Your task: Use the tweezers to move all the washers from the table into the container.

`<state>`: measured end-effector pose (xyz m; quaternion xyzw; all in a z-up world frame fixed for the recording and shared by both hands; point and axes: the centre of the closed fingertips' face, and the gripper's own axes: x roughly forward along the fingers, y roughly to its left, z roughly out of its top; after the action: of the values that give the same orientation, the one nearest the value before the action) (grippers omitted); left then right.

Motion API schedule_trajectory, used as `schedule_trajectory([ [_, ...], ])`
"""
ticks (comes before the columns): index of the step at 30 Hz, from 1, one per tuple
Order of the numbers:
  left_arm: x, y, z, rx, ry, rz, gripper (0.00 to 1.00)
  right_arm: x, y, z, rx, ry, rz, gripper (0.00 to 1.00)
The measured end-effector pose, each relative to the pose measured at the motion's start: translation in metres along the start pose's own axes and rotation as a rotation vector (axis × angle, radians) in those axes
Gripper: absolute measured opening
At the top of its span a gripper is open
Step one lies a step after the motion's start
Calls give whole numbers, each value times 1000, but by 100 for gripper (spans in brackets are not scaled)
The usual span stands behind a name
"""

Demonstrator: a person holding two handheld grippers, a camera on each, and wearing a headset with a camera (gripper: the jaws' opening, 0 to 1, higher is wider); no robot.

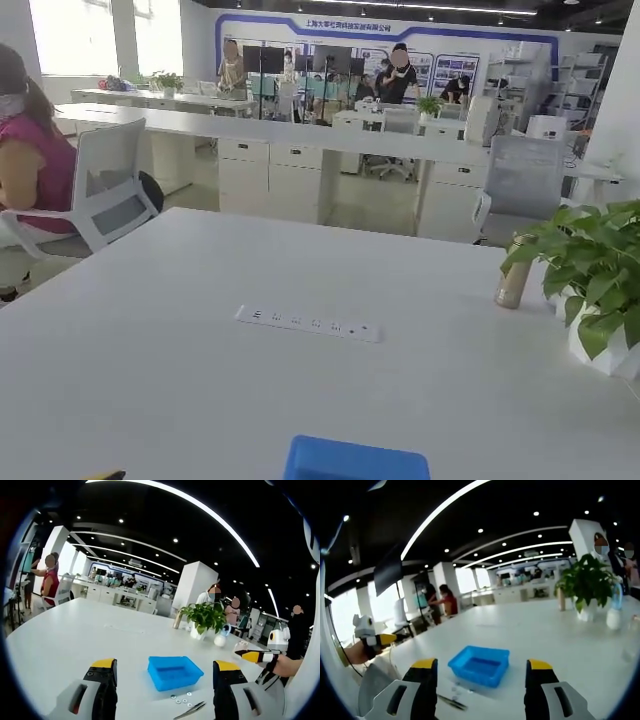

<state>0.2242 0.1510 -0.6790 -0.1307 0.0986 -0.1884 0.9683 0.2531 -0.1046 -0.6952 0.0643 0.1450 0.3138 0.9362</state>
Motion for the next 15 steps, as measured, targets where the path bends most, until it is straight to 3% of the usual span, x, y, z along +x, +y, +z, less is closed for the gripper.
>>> schedule_trajectory([
  [15,0,0,-5,10,23,-12,77,1,1,-3,-26,21,-12,69],
])
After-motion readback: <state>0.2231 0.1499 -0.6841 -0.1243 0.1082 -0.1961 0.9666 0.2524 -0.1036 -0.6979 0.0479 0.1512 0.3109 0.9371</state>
